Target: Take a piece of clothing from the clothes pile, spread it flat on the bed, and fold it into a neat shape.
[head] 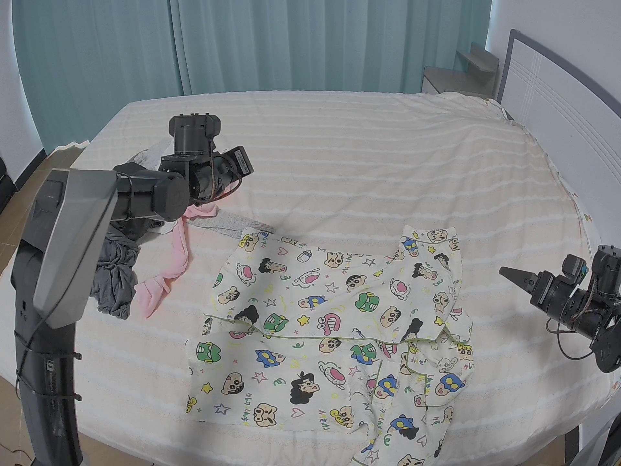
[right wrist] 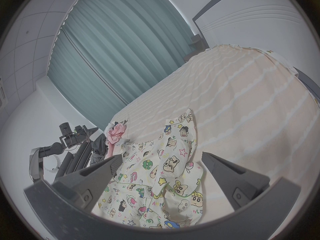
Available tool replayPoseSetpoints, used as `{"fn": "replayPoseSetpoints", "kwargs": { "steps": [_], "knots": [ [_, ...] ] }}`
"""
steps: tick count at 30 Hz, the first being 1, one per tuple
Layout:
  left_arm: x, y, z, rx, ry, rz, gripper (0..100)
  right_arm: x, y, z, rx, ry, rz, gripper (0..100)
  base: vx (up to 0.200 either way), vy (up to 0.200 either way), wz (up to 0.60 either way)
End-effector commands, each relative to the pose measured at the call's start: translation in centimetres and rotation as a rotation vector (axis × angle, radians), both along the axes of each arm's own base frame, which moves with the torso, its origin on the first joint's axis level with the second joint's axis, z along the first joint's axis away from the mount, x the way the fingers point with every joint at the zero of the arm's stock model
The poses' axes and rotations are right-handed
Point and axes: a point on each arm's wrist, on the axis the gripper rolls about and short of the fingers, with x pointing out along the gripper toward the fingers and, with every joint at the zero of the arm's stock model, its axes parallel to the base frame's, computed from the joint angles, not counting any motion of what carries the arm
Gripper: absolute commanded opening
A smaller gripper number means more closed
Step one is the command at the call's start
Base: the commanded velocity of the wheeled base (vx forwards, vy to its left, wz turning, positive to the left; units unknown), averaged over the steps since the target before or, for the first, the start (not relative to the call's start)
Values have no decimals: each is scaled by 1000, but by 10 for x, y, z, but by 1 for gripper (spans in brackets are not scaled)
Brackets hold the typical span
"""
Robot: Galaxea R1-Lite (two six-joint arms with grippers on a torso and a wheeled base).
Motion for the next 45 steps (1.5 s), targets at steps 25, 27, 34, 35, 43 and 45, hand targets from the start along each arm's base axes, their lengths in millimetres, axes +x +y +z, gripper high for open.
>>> {"fn": "replayPoseSetpoints", "kwargs": {
  "steps": [25,27,34,35,43,45],
  "knots": [
    [-282,63,-127,-42,335,-88,0,13,-1,-23,-132,176,87,100,-16,0,0],
    [-281,62,-131,-53,350,-81,0,13,-2,-25,-135,184,87,100,-100,0,0],
    [-288,52,-139,-45,306,-139,0,11,-2,-28,-135,197,87,100,0,0,0],
    [-290,50,-139,-44,298,-148,0,11,-2,-28,-135,197,87,100,0,0,0],
    [-290,53,-140,-55,270,-141,100,19,-3,-35,-141,215,91,100,0,0,0],
    [-289,56,-140,-58,267,-126,100,26,-4,-39,-139,226,92,100,0,0,0]
  ]
}}
